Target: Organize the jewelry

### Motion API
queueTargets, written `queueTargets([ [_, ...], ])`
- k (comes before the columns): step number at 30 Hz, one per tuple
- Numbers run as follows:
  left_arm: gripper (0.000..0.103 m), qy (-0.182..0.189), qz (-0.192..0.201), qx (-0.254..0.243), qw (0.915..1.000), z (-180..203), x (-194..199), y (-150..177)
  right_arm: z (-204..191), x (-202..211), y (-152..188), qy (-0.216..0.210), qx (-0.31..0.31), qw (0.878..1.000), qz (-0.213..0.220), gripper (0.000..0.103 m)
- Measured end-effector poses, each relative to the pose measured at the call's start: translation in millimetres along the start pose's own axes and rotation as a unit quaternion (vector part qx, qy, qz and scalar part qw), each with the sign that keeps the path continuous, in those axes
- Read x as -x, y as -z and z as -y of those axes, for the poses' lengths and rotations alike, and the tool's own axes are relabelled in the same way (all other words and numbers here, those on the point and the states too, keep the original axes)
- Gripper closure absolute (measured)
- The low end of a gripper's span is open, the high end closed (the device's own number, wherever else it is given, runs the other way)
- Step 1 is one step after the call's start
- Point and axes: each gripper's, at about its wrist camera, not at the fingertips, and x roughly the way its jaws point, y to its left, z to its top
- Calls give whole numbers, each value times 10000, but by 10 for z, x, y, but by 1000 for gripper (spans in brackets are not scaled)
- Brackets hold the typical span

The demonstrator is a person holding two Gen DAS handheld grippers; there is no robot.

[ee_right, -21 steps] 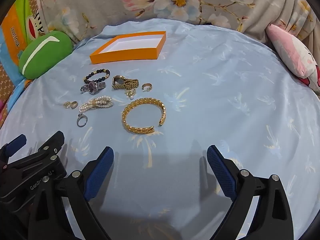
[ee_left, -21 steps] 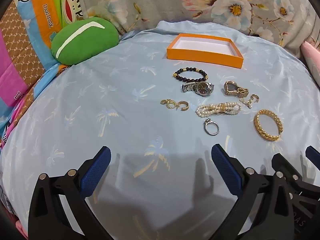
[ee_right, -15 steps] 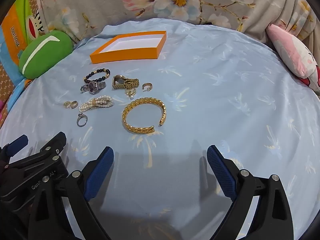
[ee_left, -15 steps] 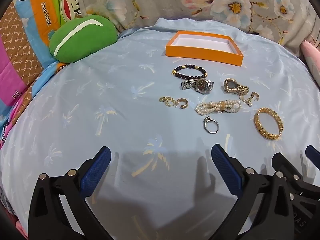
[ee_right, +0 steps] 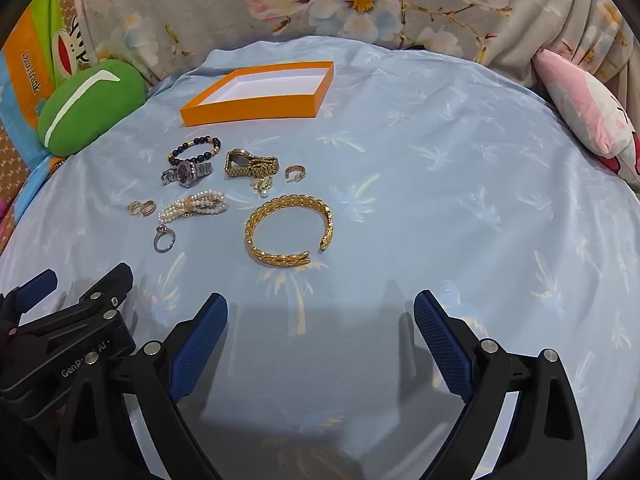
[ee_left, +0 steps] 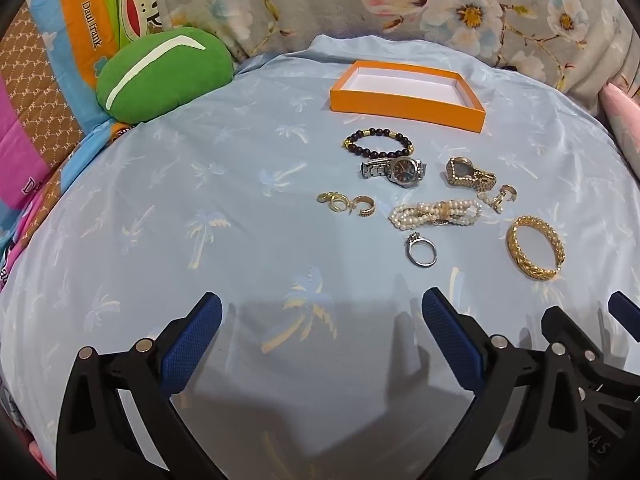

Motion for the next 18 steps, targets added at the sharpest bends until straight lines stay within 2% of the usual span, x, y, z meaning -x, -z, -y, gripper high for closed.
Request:
queueTargets([
  [6,5,-82,49,13,10000,1,47,-11,1,4,-1,2,7,10000,4,10],
  [18,5,0,14,24,10000,-20,58,-35,1,1,6,12,9,10000,10,11],
])
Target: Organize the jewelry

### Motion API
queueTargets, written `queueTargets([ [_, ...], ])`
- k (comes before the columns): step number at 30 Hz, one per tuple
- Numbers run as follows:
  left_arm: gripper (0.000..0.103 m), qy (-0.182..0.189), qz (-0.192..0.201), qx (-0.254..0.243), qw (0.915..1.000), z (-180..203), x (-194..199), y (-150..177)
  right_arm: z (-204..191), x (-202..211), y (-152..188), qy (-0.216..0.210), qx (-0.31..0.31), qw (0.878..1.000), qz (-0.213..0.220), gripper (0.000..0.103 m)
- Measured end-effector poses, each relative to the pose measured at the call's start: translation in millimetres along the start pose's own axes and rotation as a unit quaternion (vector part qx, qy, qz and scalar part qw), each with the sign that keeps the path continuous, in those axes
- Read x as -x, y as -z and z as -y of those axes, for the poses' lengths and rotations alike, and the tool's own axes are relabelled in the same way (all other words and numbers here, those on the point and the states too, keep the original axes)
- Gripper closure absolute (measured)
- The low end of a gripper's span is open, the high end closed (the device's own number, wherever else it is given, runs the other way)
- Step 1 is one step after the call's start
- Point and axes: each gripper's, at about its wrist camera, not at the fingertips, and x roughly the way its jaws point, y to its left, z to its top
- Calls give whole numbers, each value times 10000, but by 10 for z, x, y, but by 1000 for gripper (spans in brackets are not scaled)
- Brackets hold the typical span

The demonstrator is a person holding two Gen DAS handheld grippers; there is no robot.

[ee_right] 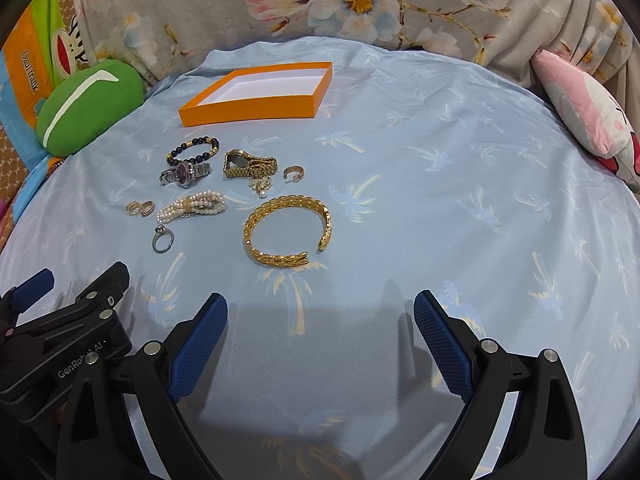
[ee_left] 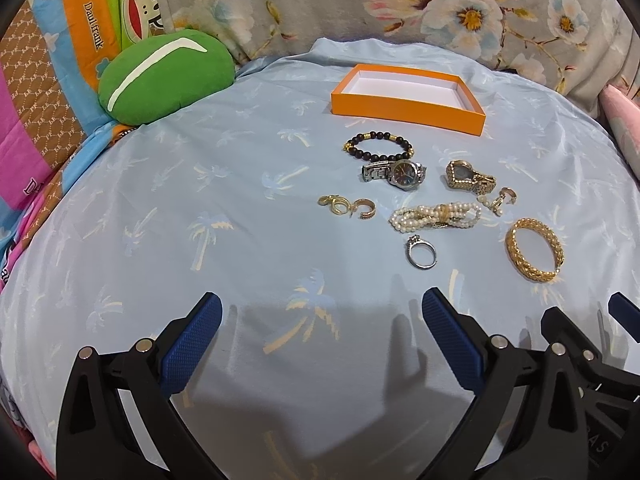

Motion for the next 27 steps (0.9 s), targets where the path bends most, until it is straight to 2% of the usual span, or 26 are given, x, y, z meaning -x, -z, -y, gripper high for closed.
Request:
queueTargets([
  [27,5,-9,-27,9,10000,13,-22,-4,-2,0,-3,9,8,10000,2,11],
])
